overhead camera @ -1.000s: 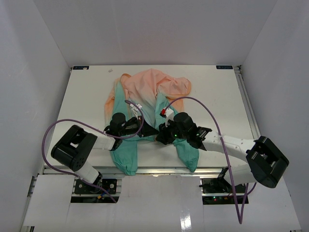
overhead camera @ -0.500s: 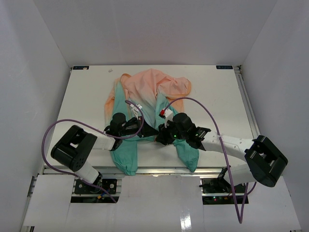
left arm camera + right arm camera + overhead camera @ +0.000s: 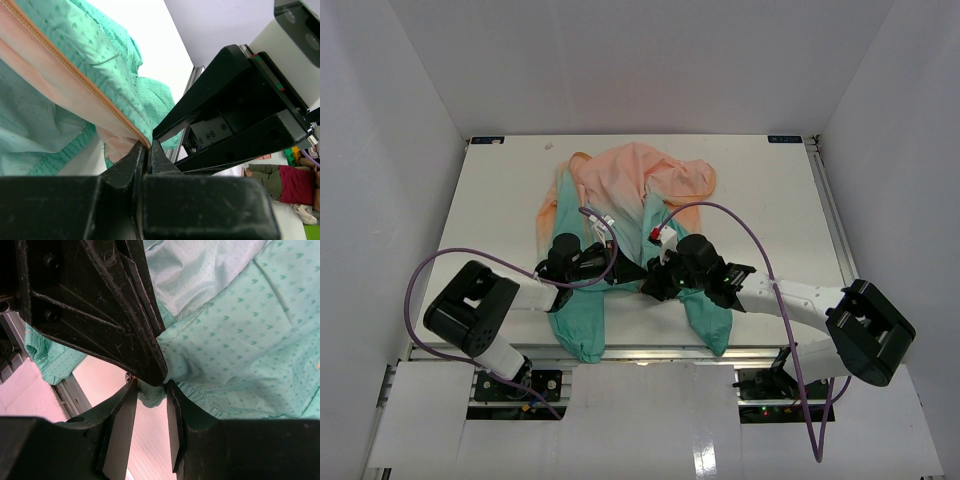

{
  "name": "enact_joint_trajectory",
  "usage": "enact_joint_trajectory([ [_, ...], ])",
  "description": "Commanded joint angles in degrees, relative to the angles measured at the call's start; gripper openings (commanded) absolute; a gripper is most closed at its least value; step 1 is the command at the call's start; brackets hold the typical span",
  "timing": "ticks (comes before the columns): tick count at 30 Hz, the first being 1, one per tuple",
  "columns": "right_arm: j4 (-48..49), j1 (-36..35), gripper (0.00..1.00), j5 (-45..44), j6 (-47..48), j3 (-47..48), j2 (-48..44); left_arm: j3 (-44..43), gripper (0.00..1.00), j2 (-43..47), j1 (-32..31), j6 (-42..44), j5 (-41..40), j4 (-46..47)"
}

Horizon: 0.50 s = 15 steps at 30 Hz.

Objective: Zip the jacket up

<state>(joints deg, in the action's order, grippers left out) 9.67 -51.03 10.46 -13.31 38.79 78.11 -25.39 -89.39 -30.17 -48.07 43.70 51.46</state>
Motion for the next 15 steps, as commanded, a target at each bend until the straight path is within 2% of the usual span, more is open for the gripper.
enact_joint_trajectory([
  [1, 0.3, -0.5, 0.23, 0.6, 0.1, 0.2, 0.6, -0.5, 0.00, 3.6, 0.3, 0.0, -0.4, 2.4],
  [4, 0.2, -0.5, 0.09, 0.8, 0.1, 0.2, 0.4, -0.4, 0.00, 3.9, 0.5, 0.1, -0.3, 2.6],
  [10, 0.5, -0.4, 0.08, 0.9, 1.9, 0.1, -0.3, 0.5, 0.01, 4.7, 0.7, 0.3, -0.7, 3.1],
  [13, 2.3, -0.5, 0.08, 1.5, 2.7, -0.8, -0.4, 0.2, 0.10, 5.5, 0.8, 1.4, -1.6, 0.7],
  [14, 2.7, -0.5, 0.08, 1.7, 3.0, -0.9, -0.4, 0.1, 0.16, 5.9, 0.8, 2.0, -2.1, -0.5],
  [15, 3.1, -0.4, 0.08, 1.9, 3.1, -1.0, -0.4, 0.1, 0.25, 6.6, 0.8, 2.5, -2.7, -1.8],
])
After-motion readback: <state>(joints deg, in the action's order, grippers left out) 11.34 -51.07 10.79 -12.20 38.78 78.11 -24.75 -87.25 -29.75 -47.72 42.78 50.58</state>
